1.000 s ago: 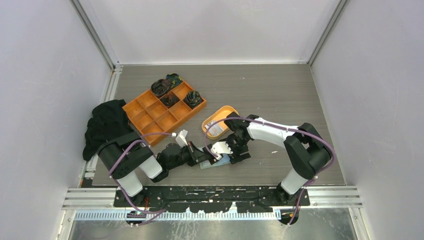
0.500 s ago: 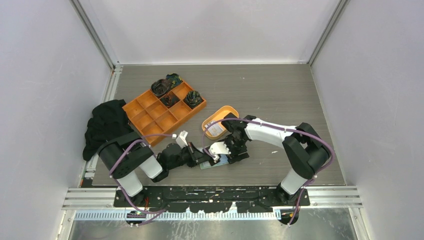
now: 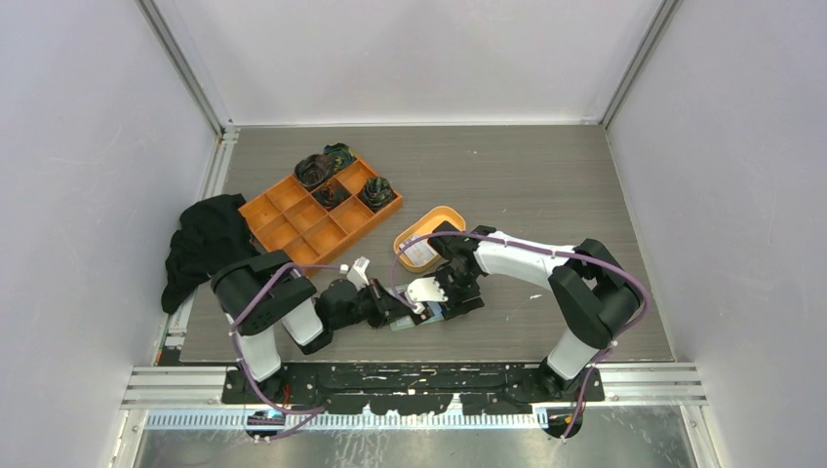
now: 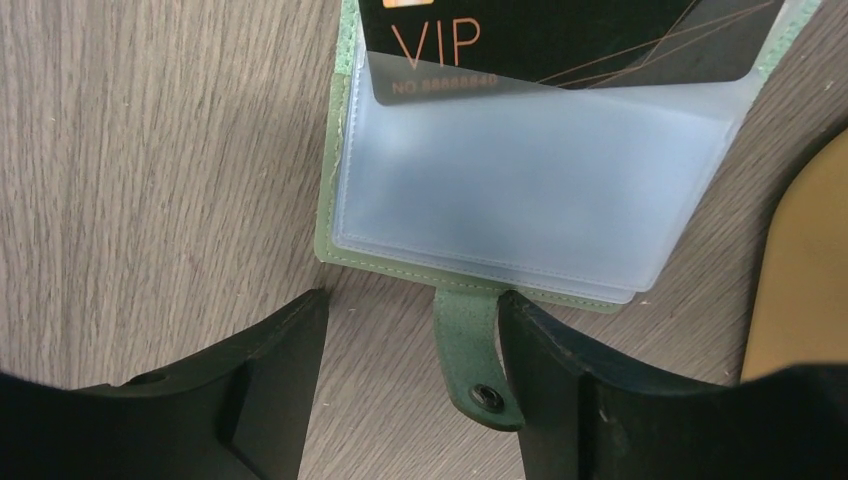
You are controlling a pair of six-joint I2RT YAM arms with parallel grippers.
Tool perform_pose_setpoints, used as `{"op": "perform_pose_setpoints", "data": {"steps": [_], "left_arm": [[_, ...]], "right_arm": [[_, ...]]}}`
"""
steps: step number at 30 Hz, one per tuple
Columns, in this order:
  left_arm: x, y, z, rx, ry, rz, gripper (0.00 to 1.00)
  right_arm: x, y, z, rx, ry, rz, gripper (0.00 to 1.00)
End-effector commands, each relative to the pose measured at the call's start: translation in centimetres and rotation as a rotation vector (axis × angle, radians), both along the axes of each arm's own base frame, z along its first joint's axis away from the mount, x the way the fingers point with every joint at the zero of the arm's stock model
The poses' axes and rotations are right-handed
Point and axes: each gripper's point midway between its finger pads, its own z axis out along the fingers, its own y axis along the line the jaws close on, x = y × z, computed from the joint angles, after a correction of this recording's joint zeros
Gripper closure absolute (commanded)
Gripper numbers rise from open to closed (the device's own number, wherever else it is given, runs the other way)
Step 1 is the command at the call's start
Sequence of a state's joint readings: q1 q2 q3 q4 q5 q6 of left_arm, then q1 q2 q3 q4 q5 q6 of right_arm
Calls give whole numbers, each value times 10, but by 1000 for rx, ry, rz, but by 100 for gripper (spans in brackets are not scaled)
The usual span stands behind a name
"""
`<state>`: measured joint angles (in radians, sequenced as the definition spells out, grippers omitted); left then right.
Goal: Put the credit cards into the card holder
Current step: Insert the credit card into the card holder.
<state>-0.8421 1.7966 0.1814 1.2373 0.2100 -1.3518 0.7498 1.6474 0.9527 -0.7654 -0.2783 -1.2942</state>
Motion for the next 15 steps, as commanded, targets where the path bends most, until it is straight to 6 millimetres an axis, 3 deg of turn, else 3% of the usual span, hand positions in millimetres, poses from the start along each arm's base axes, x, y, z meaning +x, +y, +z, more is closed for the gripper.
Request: {"op": "perform_pose_setpoints", "data": {"steps": [1,15], "left_arm": [[-2,-3,-6,-5,21,-16,100],[-5,-8,-16,-16,98,-42,100]], "right_arm": [[-12,11,-17,10,45,37,32],[-13,17,-21,1,29,50,35]]}}
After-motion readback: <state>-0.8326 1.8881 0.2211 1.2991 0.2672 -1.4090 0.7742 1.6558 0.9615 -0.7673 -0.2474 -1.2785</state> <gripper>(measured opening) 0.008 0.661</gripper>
